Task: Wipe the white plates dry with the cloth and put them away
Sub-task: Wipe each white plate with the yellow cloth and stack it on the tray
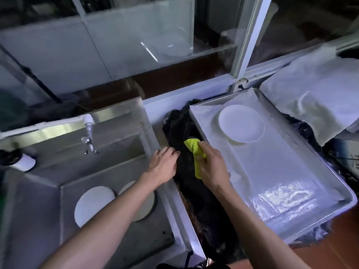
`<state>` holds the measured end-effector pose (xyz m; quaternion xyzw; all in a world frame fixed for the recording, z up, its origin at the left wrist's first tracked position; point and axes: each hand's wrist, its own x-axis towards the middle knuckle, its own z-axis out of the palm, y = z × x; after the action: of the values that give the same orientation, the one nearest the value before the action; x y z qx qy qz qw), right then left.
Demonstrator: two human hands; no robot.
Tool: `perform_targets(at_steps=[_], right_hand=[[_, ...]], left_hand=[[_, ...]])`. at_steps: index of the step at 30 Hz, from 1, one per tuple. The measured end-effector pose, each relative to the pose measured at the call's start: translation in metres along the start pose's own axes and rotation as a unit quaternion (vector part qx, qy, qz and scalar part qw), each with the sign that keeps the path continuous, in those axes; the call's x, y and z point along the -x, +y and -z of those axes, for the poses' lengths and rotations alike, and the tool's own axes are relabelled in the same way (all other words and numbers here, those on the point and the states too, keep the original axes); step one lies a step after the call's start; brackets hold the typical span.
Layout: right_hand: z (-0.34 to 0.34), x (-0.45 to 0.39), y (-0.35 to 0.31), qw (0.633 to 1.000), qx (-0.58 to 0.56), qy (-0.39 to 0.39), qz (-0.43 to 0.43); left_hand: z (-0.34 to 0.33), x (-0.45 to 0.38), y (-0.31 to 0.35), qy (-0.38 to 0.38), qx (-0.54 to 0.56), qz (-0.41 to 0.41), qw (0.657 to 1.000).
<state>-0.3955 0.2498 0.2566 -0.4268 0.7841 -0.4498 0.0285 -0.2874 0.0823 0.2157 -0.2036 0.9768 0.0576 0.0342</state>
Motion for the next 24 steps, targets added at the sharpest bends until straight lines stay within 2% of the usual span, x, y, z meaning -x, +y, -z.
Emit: perform_targets(at_steps=[9, 16, 24], right_hand=[[-0.118, 0.035, -0.085, 0.992, 0.056, -0.114, 0.024], [-0.21, 0.073, -0.134, 0.976, 0.056, -0.209, -0.016], [-0.27, 0.101, -0.161, 0.965, 0.095, -0.241, -0.026]], left_hand=[[-0.02, 0.132, -0.114, -0.009, 0.108, 0.135, 0.985], [-0.062, 0.22, -0.189, -0.019, 0.21, 0.252, 0.944], [-0.097, 0.276, -0.224, -0.037, 0.227, 0.291, 0.929]])
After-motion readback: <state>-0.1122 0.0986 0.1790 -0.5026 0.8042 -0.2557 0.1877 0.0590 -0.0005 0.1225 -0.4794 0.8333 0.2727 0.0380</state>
